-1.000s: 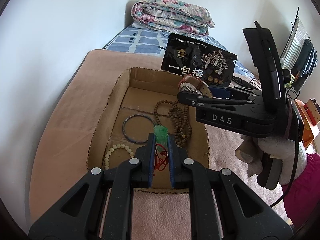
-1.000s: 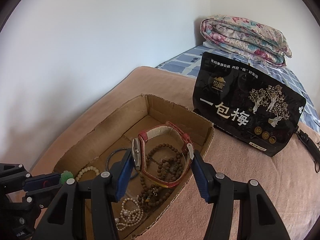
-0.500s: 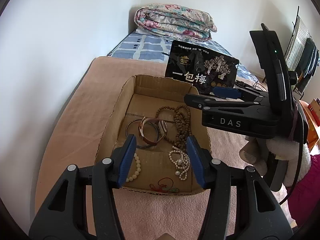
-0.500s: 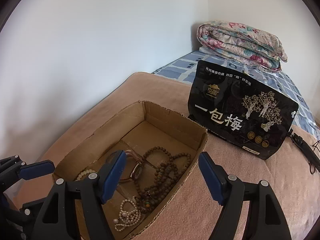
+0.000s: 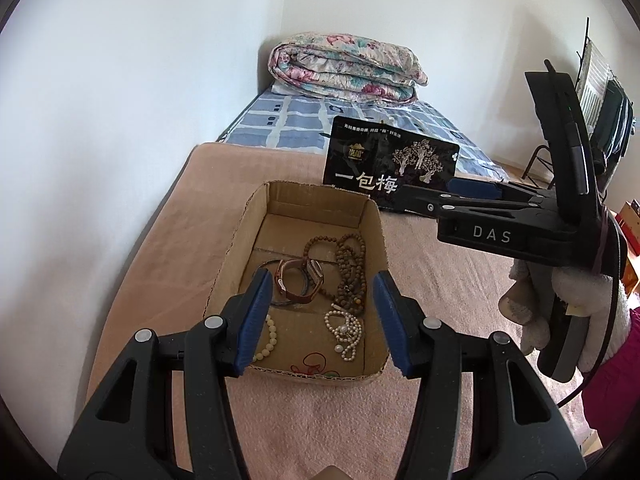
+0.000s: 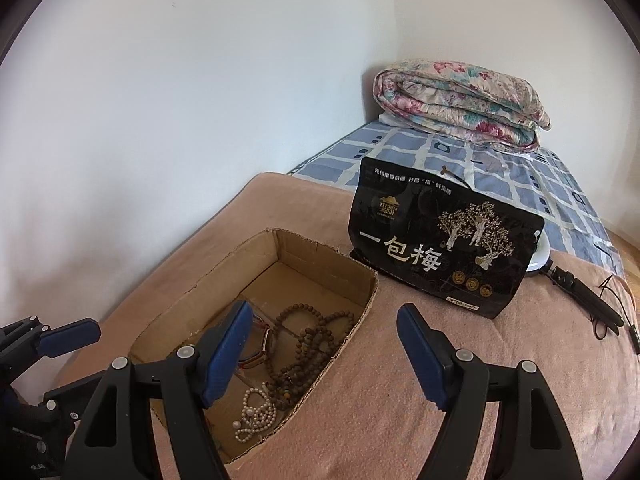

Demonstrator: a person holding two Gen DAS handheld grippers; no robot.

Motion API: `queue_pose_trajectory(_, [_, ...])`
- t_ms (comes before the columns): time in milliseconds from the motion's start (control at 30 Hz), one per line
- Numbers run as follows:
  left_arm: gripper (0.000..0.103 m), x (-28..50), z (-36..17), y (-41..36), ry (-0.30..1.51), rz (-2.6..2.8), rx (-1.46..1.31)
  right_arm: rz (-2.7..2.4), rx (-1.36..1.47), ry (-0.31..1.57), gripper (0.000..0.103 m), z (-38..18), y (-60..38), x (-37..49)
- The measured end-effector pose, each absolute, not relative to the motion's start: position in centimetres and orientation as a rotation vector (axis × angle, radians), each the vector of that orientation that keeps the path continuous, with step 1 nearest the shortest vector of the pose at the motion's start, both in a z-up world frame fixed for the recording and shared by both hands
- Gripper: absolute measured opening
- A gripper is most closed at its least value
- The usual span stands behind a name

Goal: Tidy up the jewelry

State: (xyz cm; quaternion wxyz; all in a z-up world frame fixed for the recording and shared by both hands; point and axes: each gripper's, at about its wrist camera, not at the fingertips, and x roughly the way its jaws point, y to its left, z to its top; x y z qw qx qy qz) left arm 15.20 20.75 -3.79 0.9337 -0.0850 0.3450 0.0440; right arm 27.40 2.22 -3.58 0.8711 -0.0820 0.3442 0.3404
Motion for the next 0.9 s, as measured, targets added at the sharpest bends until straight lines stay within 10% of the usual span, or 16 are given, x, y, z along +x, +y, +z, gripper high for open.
queue_pose_trajectory(500, [0.054, 9.3, 1.0, 17.5, 0.604, 0.113, -0.115, 0.706, -0.164, 0.62, 0.082, 2.5, -3.3, 20.9])
queue_pose_trajectory(900, [0.078, 6.1, 1.5, 15.5, 0.587, 0.12, -0.095, 0.67, -0.182, 0.606, 0.087, 2.6, -8.2, 16.4])
